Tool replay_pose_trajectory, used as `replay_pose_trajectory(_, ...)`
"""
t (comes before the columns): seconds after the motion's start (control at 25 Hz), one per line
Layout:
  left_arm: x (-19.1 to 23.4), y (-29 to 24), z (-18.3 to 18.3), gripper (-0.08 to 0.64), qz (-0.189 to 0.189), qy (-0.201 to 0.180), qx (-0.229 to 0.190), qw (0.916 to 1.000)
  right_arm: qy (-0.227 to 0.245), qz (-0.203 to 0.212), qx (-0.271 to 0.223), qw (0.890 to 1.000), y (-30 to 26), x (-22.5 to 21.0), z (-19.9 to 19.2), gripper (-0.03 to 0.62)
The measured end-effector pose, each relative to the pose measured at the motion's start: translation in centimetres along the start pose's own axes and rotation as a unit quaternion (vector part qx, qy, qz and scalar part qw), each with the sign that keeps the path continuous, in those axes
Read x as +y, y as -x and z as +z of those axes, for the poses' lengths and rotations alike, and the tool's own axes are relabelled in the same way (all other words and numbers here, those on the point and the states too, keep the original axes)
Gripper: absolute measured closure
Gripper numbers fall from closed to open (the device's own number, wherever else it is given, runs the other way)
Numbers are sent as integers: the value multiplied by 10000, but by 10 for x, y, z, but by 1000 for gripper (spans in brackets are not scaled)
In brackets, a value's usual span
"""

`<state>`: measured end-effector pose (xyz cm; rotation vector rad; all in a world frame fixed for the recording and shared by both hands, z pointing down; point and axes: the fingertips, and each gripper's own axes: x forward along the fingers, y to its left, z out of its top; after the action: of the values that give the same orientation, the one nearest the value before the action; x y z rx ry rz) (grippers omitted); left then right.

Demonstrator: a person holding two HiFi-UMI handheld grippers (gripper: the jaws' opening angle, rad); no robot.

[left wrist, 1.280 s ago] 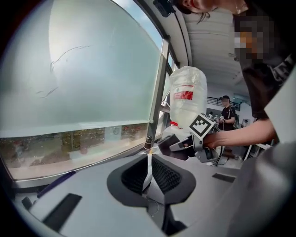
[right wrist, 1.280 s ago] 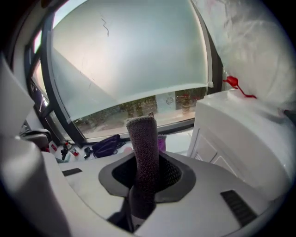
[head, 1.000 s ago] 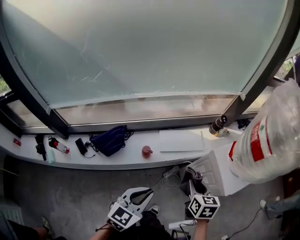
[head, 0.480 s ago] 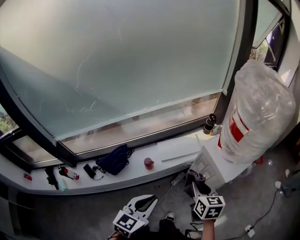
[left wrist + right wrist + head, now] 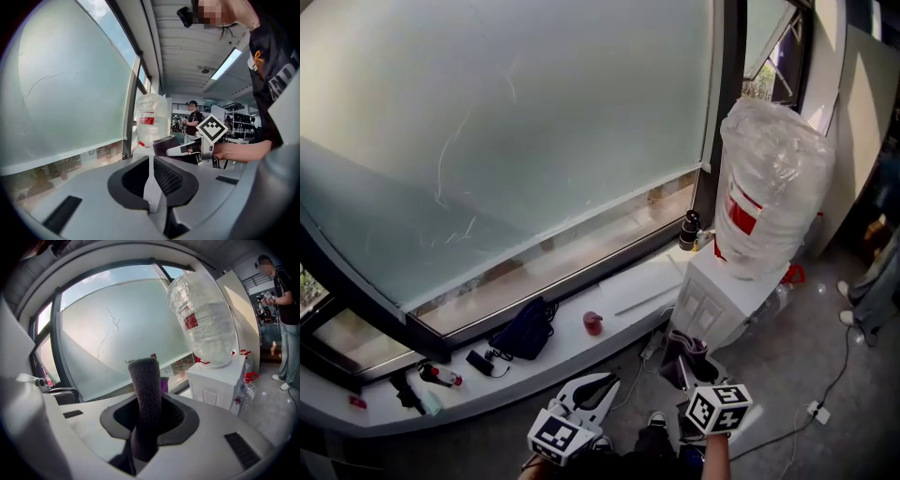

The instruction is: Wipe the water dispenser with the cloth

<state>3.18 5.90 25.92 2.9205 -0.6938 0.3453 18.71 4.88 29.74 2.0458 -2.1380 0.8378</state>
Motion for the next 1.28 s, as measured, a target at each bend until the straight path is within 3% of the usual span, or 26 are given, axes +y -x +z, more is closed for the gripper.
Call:
replay_pose_trajectory(0.44, -13, 74, -28, 526, -614, -114, 83, 9980, -269, -92, -421, 9987, 80, 84, -54, 489)
replay_pose_trajectory(1.28, -61, 105, -20, 526, -1301, -405, -213, 9904, -90, -652, -696, 9954, 130, 104, -72, 491)
